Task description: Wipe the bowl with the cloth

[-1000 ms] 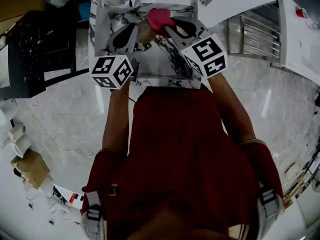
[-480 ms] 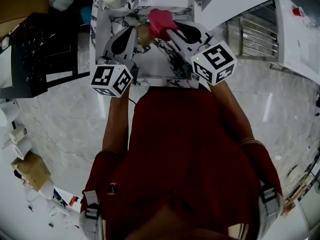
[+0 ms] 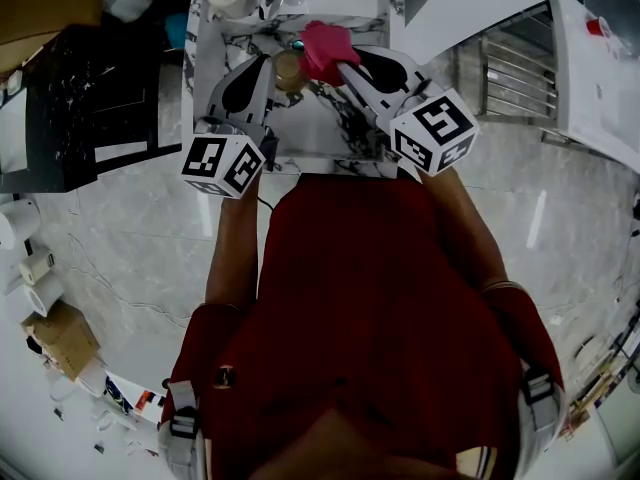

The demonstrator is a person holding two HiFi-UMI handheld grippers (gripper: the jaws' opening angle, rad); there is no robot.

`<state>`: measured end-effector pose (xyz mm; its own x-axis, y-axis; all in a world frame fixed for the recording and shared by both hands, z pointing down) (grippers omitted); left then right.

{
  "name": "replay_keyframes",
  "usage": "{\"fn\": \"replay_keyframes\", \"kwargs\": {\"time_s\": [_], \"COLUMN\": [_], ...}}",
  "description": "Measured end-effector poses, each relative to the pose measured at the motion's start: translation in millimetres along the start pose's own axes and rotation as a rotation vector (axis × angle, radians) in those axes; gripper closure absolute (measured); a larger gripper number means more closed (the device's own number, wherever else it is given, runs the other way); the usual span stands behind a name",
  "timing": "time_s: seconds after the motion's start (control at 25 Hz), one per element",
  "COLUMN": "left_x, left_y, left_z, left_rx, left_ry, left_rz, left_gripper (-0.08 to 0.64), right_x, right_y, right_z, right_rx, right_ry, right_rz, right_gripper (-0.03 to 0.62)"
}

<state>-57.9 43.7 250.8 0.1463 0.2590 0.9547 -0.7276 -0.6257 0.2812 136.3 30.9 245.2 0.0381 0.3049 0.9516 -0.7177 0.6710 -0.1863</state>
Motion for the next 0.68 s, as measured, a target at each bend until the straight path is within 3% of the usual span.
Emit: {"fn": "replay_keyframes", "kwargs": {"time_s": [0.68], "left_x": [-2.0], "left_y": [6.1], "left_z": [-3.6], "left_rx": [-0.022], "left_ry": [-0.026], "left_rz": [-0.015], "left_gripper": [0.554], "right_x": [3.5], "right_y": [1.1], "right_z": [0.7], "right_rx": [0.000], "right_ry": [-0.001], "right_rz": [0.001], "right_gripper": [0.532]}}
Point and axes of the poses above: the fingertips, and each gripper's own axes: z forward along the fingers, y to its left, x out of its underside, the point moved 7 cm from there along -z, backward along the fingers, and after that the axes turned 8 degrees about x, right-handed, at the moved point
